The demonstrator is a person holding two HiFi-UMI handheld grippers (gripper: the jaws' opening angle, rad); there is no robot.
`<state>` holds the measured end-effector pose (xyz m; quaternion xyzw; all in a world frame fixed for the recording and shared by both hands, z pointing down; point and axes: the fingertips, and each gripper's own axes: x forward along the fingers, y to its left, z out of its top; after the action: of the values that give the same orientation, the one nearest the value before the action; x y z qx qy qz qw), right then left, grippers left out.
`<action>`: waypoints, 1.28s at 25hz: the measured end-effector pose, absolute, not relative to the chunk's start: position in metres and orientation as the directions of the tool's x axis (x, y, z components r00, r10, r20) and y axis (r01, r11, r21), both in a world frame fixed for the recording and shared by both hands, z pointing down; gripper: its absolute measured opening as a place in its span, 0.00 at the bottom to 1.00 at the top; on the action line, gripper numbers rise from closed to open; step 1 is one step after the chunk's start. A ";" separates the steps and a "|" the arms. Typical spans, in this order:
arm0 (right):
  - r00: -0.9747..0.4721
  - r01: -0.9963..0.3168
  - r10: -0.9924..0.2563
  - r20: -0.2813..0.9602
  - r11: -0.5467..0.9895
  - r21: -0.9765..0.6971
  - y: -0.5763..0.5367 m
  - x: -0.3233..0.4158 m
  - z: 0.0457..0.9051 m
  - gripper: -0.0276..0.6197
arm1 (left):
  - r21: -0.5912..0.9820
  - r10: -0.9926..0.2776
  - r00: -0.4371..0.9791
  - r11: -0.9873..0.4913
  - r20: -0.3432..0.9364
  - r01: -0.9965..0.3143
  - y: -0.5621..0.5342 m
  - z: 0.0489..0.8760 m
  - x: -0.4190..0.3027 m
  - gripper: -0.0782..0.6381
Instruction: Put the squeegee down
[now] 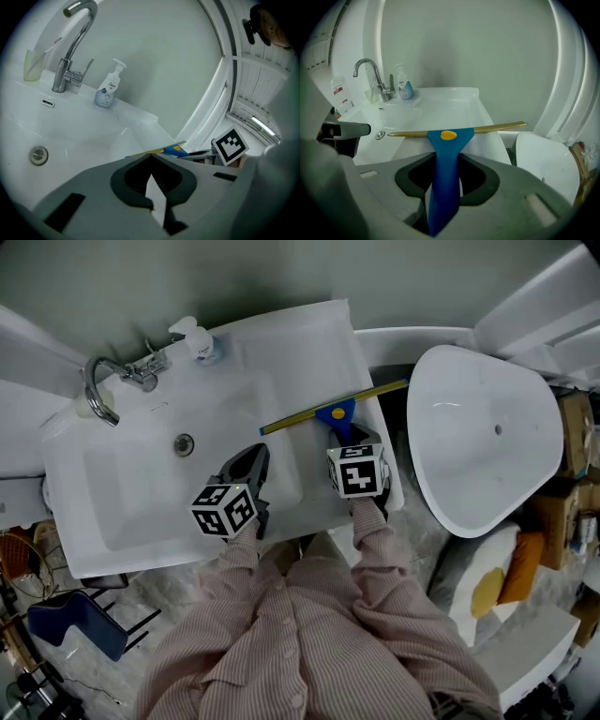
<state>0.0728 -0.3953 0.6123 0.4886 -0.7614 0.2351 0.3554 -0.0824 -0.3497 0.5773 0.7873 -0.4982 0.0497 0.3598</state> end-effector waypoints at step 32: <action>-0.378 -0.913 -0.709 0.595 0.392 -0.113 -0.393 0.085 0.561 0.26 | 0.489 -0.770 0.518 -0.312 0.373 -0.815 -0.338 0.543 -0.065 0.11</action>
<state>0.0852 -0.3929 0.5608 0.5065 -0.8009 0.2179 0.2335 -0.0653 -0.3382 0.5427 0.8092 -0.4895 0.0349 0.3230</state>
